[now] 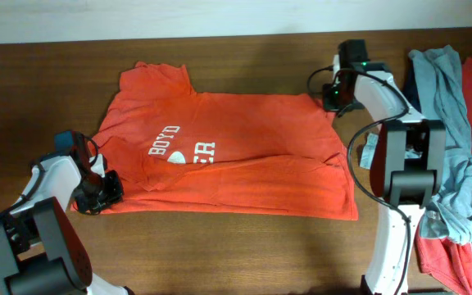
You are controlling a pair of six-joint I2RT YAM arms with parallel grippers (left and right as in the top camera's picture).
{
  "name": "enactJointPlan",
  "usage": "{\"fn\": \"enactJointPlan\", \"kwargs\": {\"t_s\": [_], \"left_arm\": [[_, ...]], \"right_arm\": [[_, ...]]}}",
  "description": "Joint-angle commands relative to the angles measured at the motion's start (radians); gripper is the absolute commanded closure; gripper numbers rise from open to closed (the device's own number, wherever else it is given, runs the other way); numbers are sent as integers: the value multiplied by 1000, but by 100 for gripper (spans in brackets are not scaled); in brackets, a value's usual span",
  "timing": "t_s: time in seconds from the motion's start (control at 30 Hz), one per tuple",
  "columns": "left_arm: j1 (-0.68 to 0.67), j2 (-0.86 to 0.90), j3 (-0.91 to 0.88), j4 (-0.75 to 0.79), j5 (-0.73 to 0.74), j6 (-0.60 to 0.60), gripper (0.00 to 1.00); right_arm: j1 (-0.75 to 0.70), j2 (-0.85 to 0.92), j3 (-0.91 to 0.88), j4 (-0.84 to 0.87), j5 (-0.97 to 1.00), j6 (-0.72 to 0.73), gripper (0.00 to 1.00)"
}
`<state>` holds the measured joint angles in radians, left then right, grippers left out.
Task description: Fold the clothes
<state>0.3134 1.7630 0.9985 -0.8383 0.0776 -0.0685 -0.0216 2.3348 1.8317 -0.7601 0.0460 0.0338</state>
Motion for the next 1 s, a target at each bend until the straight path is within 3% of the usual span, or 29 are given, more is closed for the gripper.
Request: {"fn": "enactJointPlan", "kwargs": {"t_s": [0.0,0.43,0.63,0.8,0.97], "left_arm": [[3,-29,-6,-4,8,-5,68],[3,-29,-6,-16,8,-5,68],[3,-29,-6,-16,8,-5,68],[3,-29,-6,-15,8,-5,68],[3,-29,-6,-15,8,-5,68]], "right_arm": [[-26,41,35,-12,60,27,91],[-26,41,167,-3,67,23,86],[-25,41,206,-165,40,-3,82],[-26,42,186,-207,37,-3,59],[-26,45,186,-166,-28,-22,53]]}}
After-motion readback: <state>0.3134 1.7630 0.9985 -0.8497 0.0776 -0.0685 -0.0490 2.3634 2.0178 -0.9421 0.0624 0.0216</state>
